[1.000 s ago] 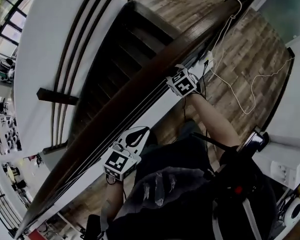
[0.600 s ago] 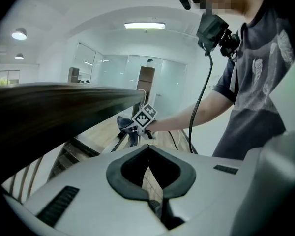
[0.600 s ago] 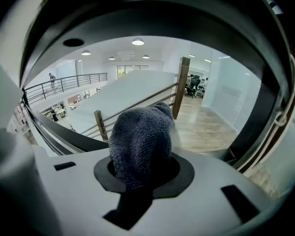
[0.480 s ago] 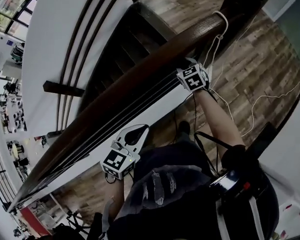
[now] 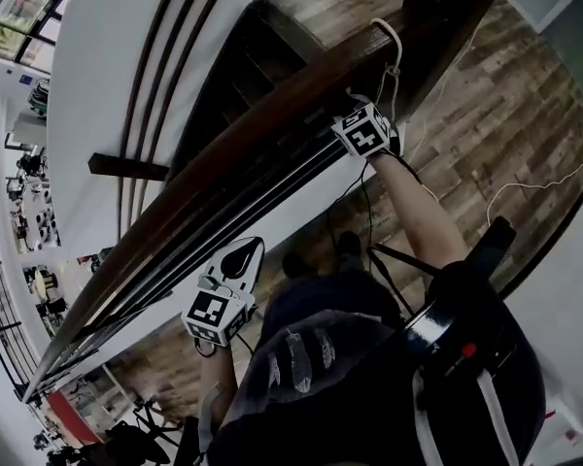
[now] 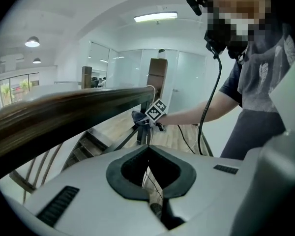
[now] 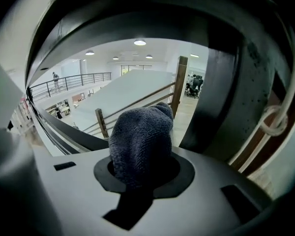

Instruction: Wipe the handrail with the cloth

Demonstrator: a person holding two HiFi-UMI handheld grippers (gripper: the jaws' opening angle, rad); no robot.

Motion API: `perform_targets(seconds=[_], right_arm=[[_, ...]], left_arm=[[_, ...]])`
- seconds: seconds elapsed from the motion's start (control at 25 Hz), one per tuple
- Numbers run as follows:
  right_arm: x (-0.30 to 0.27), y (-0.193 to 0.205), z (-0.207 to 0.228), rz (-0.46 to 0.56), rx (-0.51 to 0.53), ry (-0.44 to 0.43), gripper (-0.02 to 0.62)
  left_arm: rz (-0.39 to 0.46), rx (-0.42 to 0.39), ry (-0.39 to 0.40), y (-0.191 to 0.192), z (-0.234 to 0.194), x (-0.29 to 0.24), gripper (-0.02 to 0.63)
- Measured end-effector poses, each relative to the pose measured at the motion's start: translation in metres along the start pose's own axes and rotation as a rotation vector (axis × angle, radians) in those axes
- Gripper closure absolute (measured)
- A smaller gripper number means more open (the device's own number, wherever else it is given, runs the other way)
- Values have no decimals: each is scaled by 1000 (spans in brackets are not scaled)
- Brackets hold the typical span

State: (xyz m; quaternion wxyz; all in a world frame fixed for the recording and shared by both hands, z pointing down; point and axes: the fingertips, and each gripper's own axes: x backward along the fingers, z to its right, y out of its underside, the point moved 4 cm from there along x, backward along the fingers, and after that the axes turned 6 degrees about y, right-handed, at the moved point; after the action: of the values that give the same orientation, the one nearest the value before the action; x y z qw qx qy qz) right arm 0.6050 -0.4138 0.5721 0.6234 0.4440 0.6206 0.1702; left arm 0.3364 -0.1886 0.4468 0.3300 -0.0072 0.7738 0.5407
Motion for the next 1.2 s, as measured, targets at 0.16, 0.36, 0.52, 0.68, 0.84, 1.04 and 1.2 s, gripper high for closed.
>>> perform_targets(seconds=[0.16,0.36,0.52,0.68,0.84,1.04,1.2], right_arm=[[37,-12,-42,57,-83,-149,528],[92,-11,-133,108,-91,-373,528],[125,-20,-199,142,35,-540,528],[156,-49,-235,201,66,-617,528],[196,-82,-278,271,81,-692,528],[239,-102,-334,352,151,-731,528],[266,-112,-355,408,85,-784,528]], left_arm=[[32,15,-8,-4,1,5,600],[90,-11,-22,-10,-4,20,600],[133,-78,-15,-7,-10,43,600],[211,-57,-40,4,-23,77,600],[286,6,-6,31,-30,117,600],[278,16,15,55,-52,153,600],[301,-31,-8,43,-43,180,600]])
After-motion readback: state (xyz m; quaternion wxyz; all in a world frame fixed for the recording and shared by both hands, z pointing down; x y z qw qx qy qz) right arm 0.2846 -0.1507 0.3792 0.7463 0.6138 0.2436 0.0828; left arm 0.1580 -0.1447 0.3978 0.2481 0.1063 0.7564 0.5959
